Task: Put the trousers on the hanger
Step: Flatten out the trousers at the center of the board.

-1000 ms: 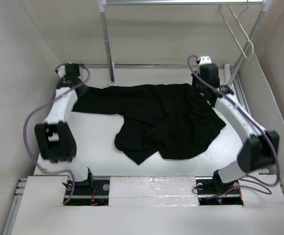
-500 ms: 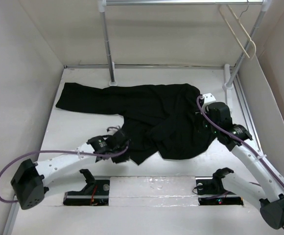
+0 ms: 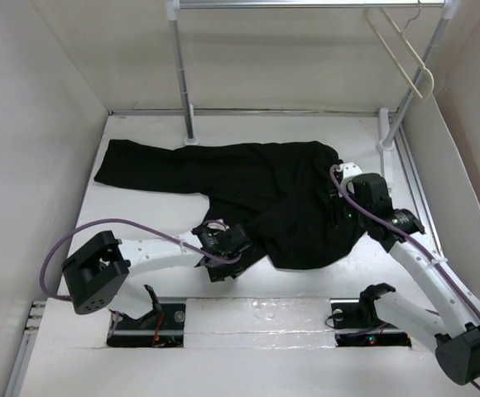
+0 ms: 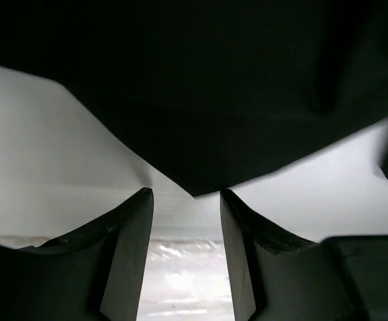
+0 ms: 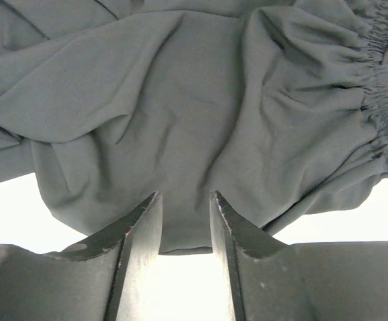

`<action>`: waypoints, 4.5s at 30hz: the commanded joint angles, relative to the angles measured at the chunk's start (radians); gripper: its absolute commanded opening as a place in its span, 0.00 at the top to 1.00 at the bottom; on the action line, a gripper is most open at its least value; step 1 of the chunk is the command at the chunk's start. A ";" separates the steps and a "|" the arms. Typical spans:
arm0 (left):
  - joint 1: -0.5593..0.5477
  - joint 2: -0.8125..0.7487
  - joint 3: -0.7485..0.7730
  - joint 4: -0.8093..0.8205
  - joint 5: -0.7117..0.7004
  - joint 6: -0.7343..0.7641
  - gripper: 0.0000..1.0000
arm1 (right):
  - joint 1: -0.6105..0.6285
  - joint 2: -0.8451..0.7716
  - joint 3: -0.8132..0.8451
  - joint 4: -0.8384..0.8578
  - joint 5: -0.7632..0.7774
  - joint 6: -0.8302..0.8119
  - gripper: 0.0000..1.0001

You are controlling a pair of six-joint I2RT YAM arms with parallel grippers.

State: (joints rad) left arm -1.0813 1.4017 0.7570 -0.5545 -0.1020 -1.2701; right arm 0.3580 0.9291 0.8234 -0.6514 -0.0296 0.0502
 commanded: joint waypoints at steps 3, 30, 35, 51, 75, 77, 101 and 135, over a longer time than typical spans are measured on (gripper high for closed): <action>0.043 0.025 -0.065 0.068 -0.019 -0.017 0.59 | -0.013 -0.049 -0.015 0.002 -0.052 -0.012 0.59; 0.383 -0.466 0.817 -0.584 -0.274 0.218 1.00 | -0.244 0.126 -0.093 0.141 -0.136 -0.084 0.38; 0.383 -0.435 0.544 -0.489 -0.055 0.262 0.72 | -0.267 0.128 -0.099 0.141 -0.135 -0.070 0.38; 0.429 -0.310 0.483 -0.313 -0.281 0.392 0.26 | -0.580 0.270 -0.173 0.289 -0.171 0.056 0.20; 0.784 0.069 0.370 0.128 -0.109 0.600 0.28 | -0.912 0.244 -0.146 0.262 0.007 0.097 1.00; 0.805 0.083 0.354 0.120 -0.114 0.592 0.28 | -0.926 0.261 -0.109 0.234 0.060 0.085 1.00; 1.058 -0.282 -0.027 -0.193 0.119 0.336 0.29 | -0.203 0.097 0.080 0.148 -0.240 -0.038 0.28; 0.992 0.154 0.292 -0.068 -0.243 0.313 1.00 | -0.120 0.048 0.186 0.052 -0.294 -0.127 0.27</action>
State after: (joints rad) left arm -0.0483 1.5055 0.8619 -0.6216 -0.2428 -1.0439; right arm 0.2302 0.9779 0.9745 -0.6102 -0.3290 -0.0608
